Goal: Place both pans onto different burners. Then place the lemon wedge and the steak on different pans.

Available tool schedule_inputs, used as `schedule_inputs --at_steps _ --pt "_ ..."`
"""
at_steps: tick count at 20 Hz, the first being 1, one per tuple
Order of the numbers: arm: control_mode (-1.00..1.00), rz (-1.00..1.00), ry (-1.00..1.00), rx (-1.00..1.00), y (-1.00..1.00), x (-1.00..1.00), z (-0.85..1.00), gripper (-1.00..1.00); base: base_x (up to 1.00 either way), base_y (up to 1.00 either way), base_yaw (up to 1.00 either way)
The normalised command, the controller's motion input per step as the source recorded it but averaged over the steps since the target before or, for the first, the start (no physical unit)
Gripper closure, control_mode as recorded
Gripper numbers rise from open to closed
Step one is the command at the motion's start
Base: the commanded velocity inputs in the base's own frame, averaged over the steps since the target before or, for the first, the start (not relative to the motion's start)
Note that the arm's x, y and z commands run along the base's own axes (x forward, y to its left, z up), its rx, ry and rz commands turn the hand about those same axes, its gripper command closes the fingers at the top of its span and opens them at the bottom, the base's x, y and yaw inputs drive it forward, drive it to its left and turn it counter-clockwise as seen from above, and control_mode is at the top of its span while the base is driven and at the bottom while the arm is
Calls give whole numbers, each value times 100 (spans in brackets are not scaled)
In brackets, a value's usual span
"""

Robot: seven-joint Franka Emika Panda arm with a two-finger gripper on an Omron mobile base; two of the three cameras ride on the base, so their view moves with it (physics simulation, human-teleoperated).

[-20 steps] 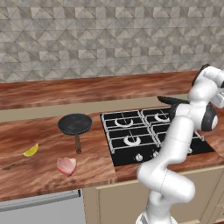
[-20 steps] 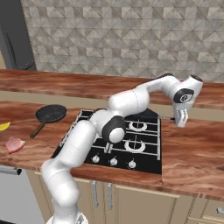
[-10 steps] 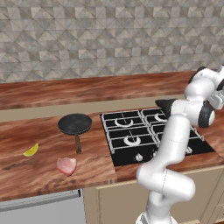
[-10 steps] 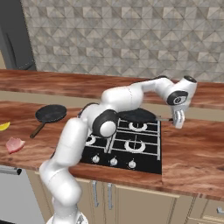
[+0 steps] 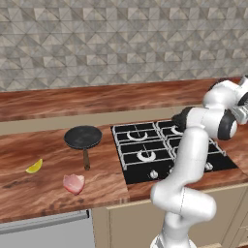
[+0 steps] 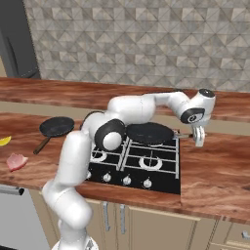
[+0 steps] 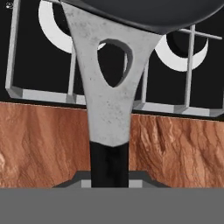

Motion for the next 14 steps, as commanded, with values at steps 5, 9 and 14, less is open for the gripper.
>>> schedule_inputs --at_steps 5,9,14 --pt "-100 0 -6 -10 0 -34 -15 100 0 0 0" --pt "-100 0 -5 -11 0 -32 -19 100 0 0 0" --pt "-100 0 -4 -9 0 -17 -13 100 0 0 0"
